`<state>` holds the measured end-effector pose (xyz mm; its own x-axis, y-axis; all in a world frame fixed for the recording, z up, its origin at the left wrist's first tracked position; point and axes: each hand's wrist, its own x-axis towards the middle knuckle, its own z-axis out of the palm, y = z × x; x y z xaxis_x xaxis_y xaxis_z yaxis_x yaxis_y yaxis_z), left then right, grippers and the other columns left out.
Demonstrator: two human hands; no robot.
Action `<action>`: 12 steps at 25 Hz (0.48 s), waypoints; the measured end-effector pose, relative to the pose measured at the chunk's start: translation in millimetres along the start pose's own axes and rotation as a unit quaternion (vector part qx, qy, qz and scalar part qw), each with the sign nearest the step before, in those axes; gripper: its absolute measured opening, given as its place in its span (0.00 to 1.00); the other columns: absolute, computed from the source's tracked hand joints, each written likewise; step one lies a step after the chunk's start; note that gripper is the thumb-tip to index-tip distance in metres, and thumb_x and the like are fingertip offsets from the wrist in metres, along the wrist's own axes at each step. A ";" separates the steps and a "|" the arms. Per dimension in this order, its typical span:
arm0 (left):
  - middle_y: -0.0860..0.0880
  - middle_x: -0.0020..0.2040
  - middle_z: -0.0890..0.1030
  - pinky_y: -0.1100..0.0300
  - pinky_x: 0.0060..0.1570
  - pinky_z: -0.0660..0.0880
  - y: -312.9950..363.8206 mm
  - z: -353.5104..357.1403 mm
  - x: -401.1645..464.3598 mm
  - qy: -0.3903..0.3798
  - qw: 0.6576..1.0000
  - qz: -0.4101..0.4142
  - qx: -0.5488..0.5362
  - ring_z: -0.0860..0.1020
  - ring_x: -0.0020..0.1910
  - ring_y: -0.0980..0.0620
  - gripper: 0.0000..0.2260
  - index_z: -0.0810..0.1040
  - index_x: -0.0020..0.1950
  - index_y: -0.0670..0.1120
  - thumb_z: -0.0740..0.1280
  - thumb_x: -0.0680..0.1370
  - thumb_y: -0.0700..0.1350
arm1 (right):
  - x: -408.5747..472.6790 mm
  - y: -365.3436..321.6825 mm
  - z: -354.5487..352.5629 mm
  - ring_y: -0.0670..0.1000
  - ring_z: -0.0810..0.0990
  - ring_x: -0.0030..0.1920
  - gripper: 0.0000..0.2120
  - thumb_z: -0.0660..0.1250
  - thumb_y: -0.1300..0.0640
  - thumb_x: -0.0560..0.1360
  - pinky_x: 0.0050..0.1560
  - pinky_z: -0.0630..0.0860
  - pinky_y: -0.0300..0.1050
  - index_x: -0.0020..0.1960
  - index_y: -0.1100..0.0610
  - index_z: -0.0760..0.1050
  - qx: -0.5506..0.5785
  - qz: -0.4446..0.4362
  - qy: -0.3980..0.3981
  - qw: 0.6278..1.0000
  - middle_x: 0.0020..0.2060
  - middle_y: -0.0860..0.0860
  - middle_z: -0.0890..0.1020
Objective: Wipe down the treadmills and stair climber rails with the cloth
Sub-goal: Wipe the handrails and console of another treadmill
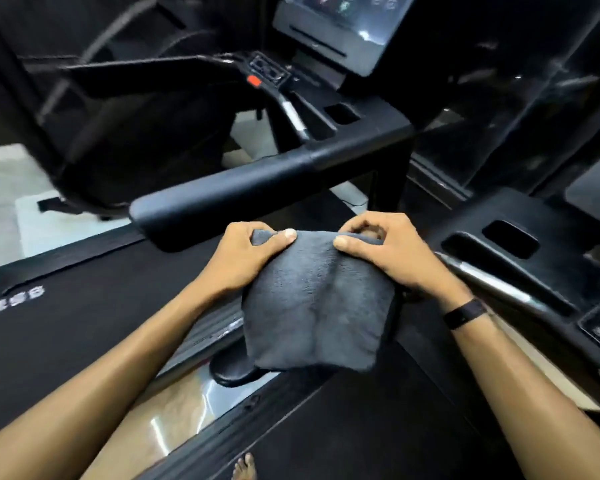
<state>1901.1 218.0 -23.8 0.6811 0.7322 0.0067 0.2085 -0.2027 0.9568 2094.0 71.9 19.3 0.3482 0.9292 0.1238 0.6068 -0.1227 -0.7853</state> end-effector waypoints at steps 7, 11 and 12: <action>0.50 0.47 0.82 0.54 0.50 0.77 -96.1 -11.9 -20.2 0.063 0.962 -0.217 0.150 0.80 0.48 0.50 0.13 0.81 0.48 0.49 0.75 0.73 0.56 | 74.0 22.0 87.3 0.53 0.79 0.61 0.23 0.70 0.36 0.73 0.61 0.73 0.48 0.62 0.48 0.78 -0.287 -0.013 -0.240 0.927 0.59 0.49 0.82; 0.46 0.44 0.83 0.53 0.52 0.76 -154.0 30.7 -62.3 0.136 0.942 -0.305 -0.022 0.80 0.47 0.46 0.08 0.79 0.41 0.48 0.70 0.77 0.37 | 23.1 44.4 183.3 0.58 0.69 0.72 0.36 0.47 0.27 0.77 0.71 0.62 0.64 0.77 0.47 0.63 -0.276 -0.012 -0.454 0.847 0.73 0.51 0.72; 0.46 0.43 0.83 0.54 0.51 0.76 -162.5 37.7 -70.2 0.197 0.926 -0.314 -0.072 0.80 0.46 0.47 0.10 0.79 0.41 0.47 0.68 0.77 0.34 | 16.6 49.9 195.3 0.59 0.68 0.72 0.39 0.40 0.25 0.75 0.70 0.59 0.69 0.77 0.45 0.61 -0.304 -0.031 -0.463 0.832 0.74 0.52 0.71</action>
<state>1845.9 175.0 -190.7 0.1432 0.8624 -0.4856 0.3612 0.4113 0.8369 1990.4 149.3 -136.4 -0.2262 0.7761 -0.5886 0.9505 0.0437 -0.3076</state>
